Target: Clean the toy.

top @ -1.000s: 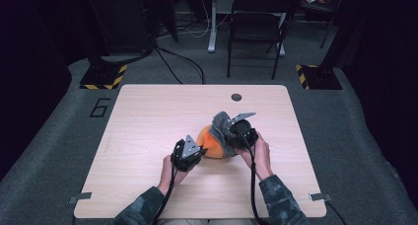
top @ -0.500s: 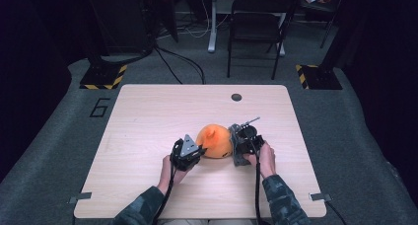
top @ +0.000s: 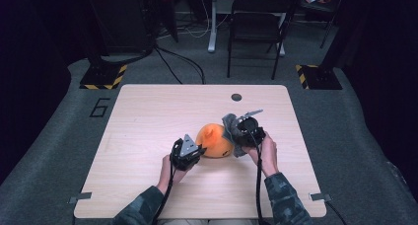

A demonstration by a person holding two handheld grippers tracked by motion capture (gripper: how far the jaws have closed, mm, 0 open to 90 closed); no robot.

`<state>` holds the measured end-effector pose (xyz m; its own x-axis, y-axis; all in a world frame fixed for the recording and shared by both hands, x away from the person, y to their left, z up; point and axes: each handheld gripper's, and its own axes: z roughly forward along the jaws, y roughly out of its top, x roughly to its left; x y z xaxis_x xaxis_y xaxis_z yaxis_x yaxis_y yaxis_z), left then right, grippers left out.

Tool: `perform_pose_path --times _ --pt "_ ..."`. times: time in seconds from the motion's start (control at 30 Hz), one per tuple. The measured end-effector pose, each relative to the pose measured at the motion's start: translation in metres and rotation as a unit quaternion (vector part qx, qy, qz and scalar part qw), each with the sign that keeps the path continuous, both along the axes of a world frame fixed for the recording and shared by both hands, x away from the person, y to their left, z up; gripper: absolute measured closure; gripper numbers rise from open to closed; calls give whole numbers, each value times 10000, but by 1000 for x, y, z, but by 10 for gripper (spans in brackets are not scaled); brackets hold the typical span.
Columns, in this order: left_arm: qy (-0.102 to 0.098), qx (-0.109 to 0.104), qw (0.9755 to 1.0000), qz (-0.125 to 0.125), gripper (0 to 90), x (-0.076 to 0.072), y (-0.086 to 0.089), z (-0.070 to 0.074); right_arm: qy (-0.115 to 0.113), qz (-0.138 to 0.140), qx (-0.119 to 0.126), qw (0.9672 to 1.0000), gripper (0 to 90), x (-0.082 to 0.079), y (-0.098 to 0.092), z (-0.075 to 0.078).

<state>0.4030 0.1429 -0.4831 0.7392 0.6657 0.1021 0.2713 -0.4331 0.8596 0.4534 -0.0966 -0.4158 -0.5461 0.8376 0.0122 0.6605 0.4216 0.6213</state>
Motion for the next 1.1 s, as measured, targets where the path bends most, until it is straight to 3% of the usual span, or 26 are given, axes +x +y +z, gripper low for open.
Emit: perform_pose_path --times 0.03,0.1,0.17,0.23,0.4,0.53,0.6,0.87,1.0,1.1 --pt "8 7 10000 -1 812 0 0 0 -213 91 109 9997 718 -6 7 7" --pt "-6 12 10000 -4 812 -1 -1 0 -394 290 211 9986 717 -13 17 14" --pt "-8 25 10000 -19 811 -1 -1 0 -547 429 102 9975 716 -17 27 16" --pt "25 16 10000 -30 810 -1 -1 0 -552 429 -8 9976 715 -17 31 11" --pt "-21 38 10000 -52 809 -1 -3 -1 -276 222 129 9993 714 -7 18 -1" --pt "-5 33 10000 -54 806 -1 -2 -1 70 60 -35 10000 715 2 5 -15" --pt "-20 19 10000 -56 805 -1 -2 -1 233 -19 22 9997 715 5 1 -22" --pt "-44 28 10000 -46 800 -2 -3 0 675 -220 -96 9974 715 16 -12 -49" --pt "-35 -3 10000 -37 799 -1 -2 -1 1009 -343 -404 9935 715 21 -16 -66" --pt "-26 -13 10000 -15 797 -1 -1 -1 996 -357 -461 9933 718 22 -17 -62"
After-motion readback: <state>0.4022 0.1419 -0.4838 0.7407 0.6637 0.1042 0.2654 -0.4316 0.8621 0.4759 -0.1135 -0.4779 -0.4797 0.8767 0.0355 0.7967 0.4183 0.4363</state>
